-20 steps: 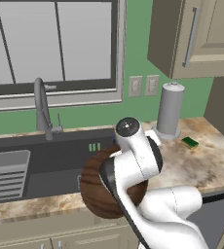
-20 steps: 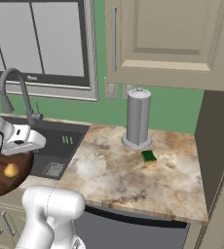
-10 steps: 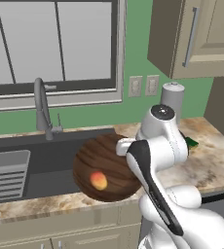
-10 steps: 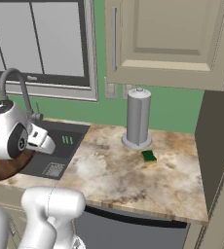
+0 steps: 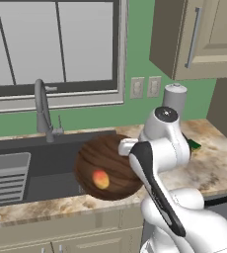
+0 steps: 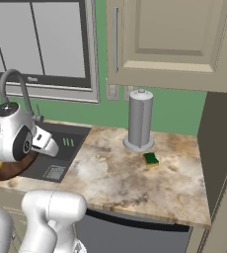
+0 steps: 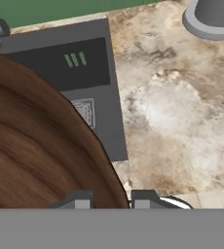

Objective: Move the cup from next to the sink to the open cabinet. Then, move the bowl with the mango to the fridge to clear the area for faucet cleaning.

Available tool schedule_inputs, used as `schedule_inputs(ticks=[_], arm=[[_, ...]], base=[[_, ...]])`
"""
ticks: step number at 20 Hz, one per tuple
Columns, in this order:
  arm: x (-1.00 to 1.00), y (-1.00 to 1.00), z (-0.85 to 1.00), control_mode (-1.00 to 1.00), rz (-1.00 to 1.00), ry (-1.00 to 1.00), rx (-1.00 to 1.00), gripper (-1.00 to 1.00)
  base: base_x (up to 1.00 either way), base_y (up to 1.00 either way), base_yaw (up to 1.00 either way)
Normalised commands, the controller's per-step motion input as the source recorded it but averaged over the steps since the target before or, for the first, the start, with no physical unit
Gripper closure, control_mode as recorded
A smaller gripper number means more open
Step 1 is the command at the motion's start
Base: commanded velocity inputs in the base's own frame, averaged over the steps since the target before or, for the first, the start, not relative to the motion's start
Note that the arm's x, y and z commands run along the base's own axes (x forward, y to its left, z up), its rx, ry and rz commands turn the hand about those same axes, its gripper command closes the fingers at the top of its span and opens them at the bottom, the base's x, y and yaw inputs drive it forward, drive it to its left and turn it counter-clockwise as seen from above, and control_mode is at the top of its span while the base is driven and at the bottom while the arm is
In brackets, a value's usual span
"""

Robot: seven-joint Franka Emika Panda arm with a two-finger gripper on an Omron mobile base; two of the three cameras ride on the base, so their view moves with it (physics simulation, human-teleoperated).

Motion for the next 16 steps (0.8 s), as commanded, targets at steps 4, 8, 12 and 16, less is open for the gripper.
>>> schedule_inputs(ticks=[4, 8, 12, 16], arm=[[0.47, -0.23, 0.00, -1.00, -0.22, 0.01, 0.12, 1.00], [0.00, -0.01, 0.00, -1.00, -0.01, 0.00, 0.02, 1.00], [0.00, 0.00, 0.00, -1.00, 0.00, 0.00, 0.01, 1.00], [-0.03, 0.03, 0.00, 1.00, 0.03, 0.00, 0.01, 1.00]], base=[[0.00, 0.00, 0.00], [0.00, 0.00, 0.00], [0.00, 0.00, 0.00], [-0.15, 0.28, 0.24]])
